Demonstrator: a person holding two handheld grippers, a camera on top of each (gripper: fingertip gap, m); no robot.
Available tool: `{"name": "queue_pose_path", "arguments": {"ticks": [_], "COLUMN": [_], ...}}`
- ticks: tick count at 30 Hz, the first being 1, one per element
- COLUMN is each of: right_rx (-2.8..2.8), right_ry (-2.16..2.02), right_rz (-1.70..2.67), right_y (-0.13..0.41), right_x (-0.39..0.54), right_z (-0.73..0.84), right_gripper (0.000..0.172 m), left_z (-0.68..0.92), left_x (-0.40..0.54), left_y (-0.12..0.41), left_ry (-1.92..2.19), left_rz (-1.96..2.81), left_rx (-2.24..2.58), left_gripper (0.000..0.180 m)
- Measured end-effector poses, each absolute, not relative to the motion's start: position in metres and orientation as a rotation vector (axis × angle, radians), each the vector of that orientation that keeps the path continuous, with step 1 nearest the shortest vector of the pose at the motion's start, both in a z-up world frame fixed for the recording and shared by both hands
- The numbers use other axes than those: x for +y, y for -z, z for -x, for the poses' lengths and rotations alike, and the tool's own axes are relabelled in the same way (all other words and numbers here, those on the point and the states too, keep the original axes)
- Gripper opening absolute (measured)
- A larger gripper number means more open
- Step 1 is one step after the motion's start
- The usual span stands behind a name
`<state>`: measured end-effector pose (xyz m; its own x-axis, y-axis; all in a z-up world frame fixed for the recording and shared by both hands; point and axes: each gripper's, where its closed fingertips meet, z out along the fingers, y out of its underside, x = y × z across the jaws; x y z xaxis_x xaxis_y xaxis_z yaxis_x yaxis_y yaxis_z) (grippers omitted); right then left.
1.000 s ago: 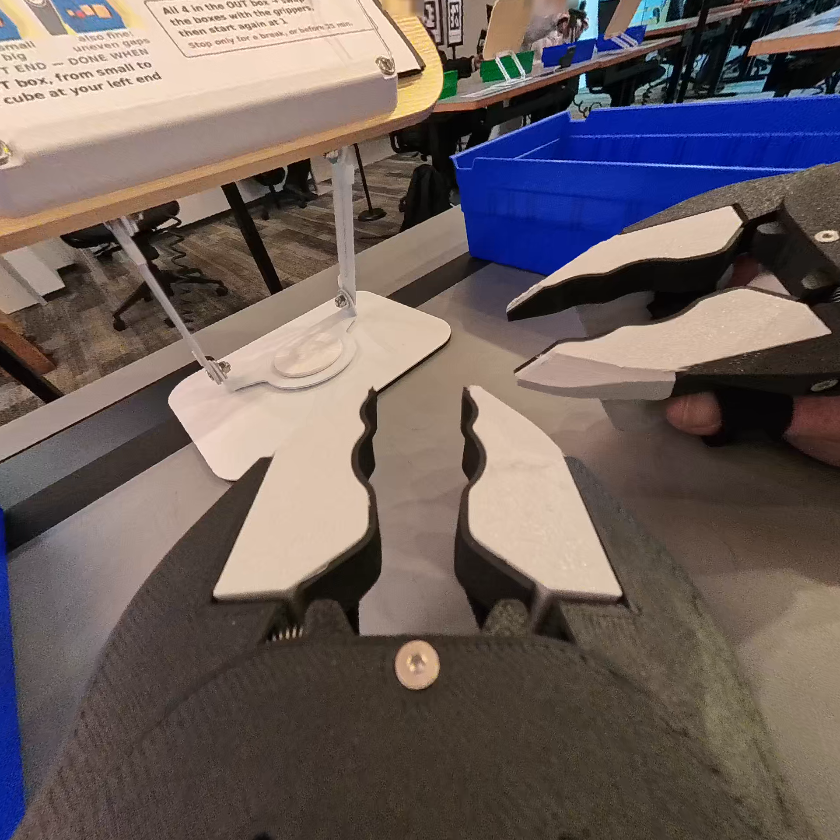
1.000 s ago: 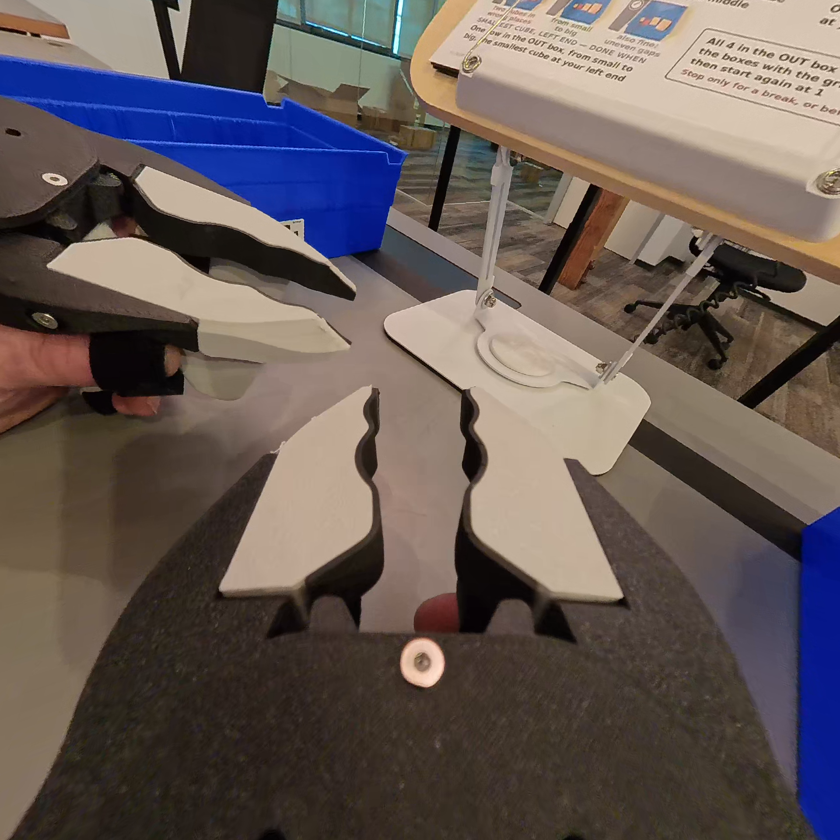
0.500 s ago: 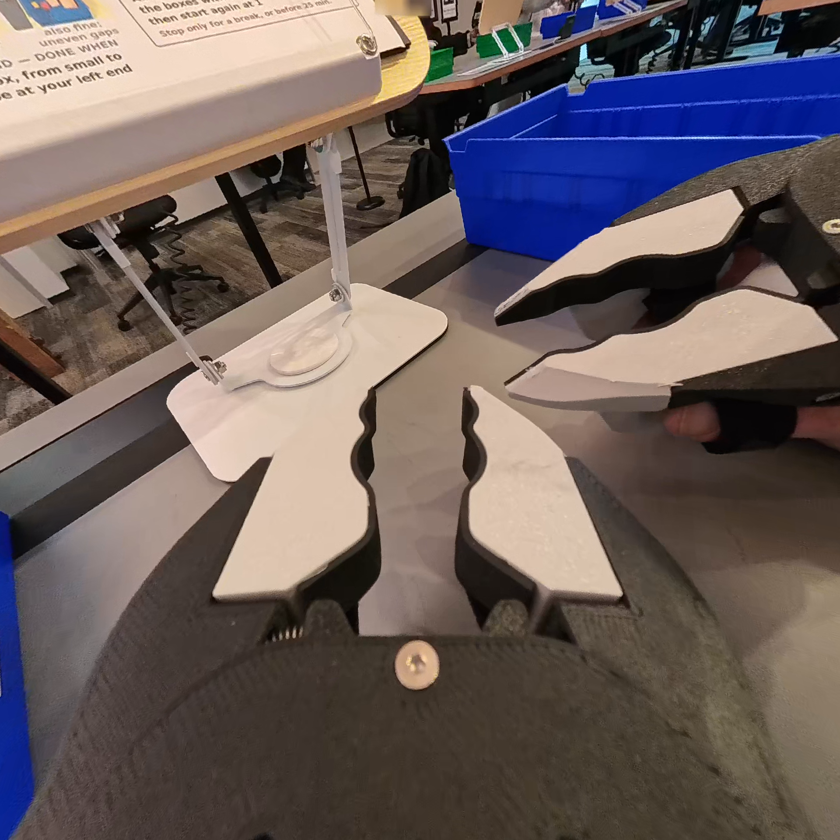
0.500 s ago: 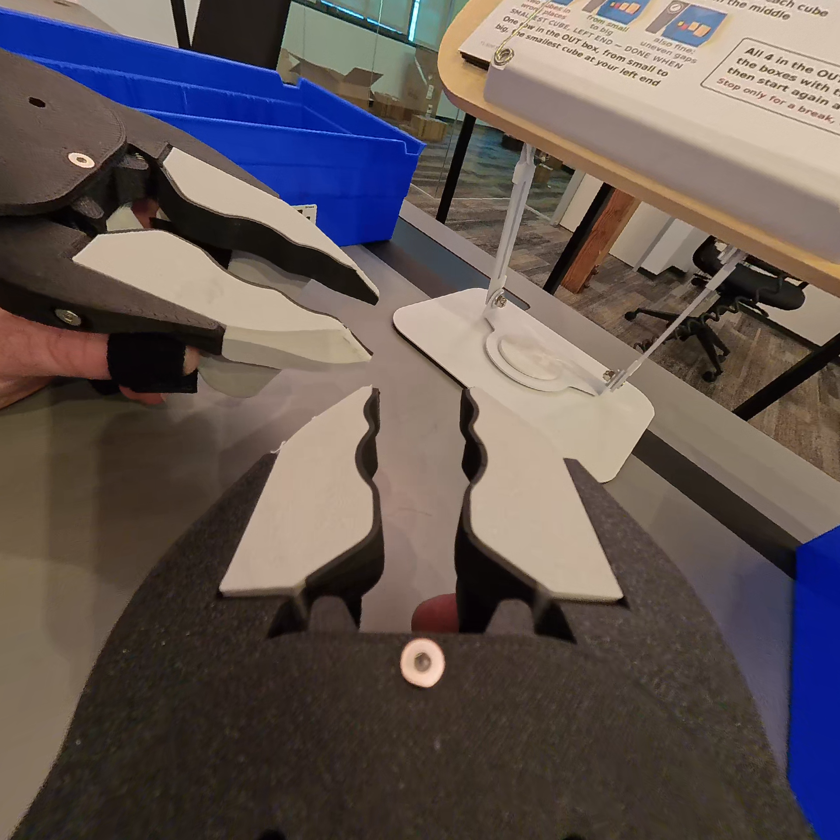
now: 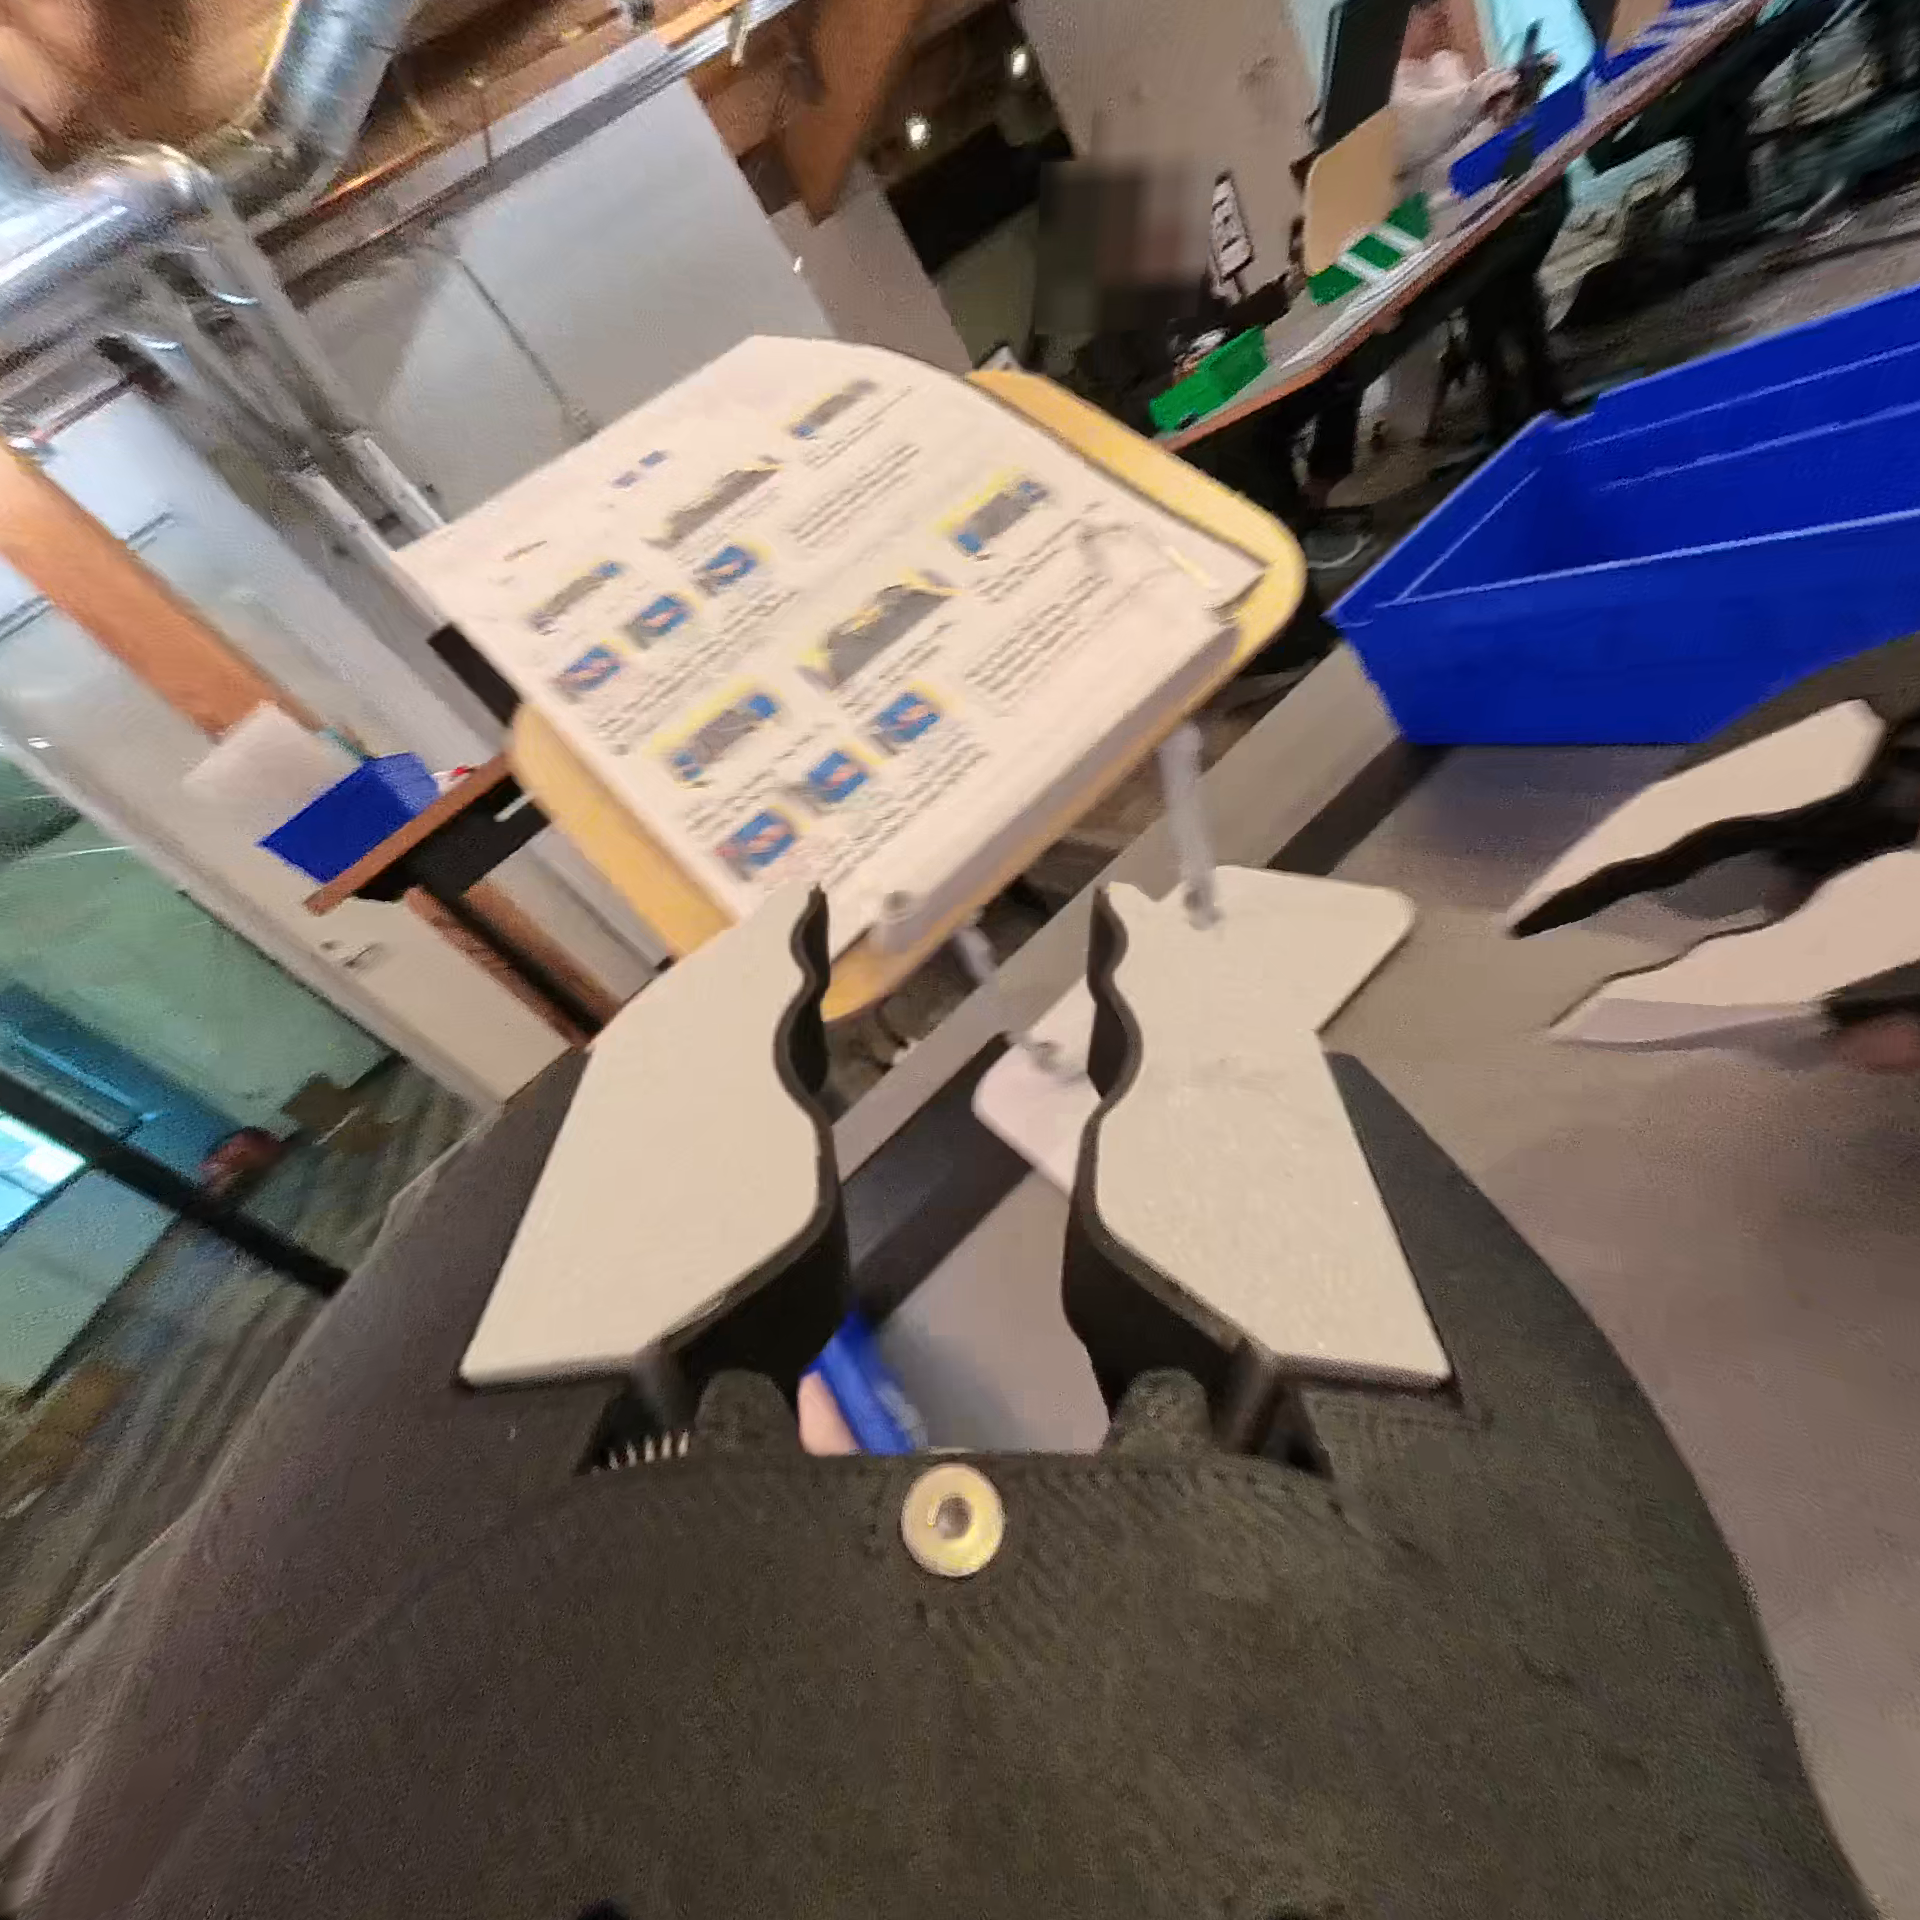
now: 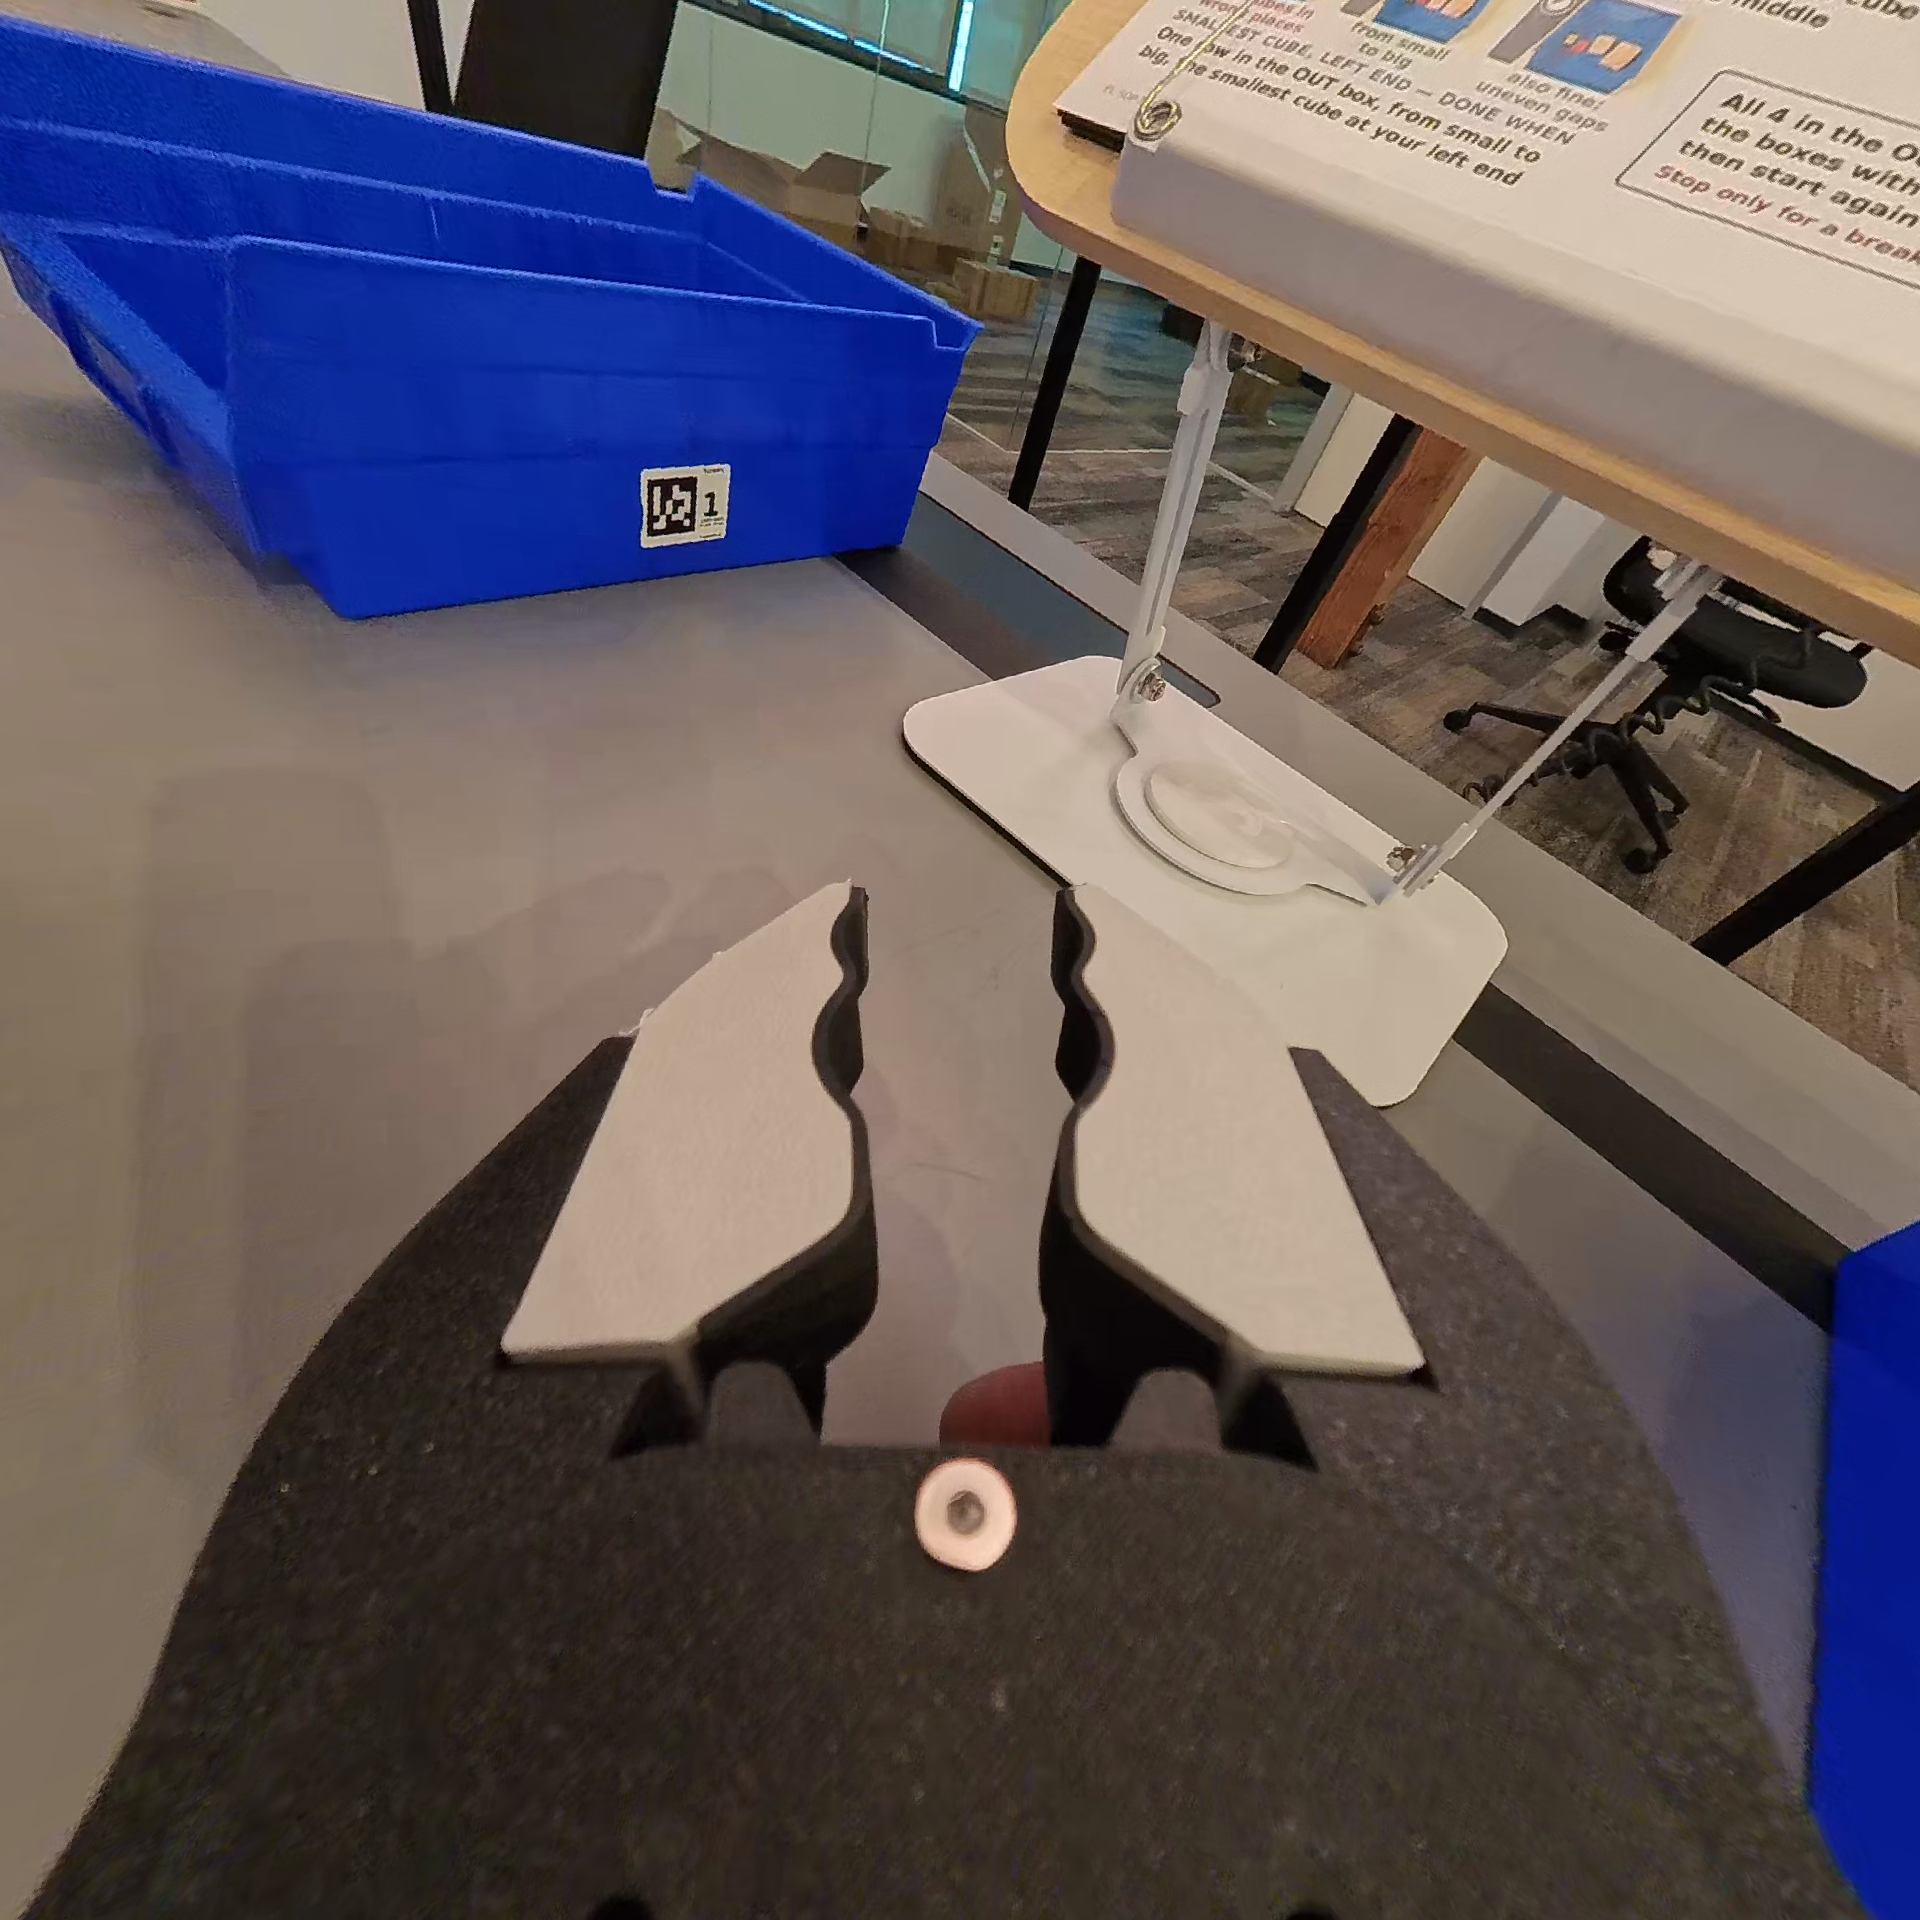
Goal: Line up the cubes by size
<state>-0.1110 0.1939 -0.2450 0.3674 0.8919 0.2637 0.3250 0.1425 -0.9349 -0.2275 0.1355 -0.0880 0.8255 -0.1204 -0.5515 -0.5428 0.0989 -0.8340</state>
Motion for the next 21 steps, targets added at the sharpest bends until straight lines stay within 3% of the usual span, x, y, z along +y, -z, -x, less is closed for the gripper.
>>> {"name": "queue_pose_path", "arguments": {"ticks": [4,11,21], "right_rx": [-1.197,-1.217,-1.236], "right_ry": [-0.588,-0.584,-0.584], "right_rz": [1.428,1.433,1.434], "right_y": [0.247,0.249,0.251], "right_x": [0.194,0.193,0.191], "right_z": [0.112,0.114,0.115], "right_gripper": [0.033,0.033,0.033], "left_z": [0.297,0.379,0.427], "left_x": [0.133,0.159,0.189], "left_y": [0.082,0.182,0.266], "left_ry": [-0.444,-0.348,-0.314], "left_rz": [1.606,2.096,2.373], "left_rx": [0.655,0.950,1.198], "left_gripper": [0.053,0.076,0.086]}}
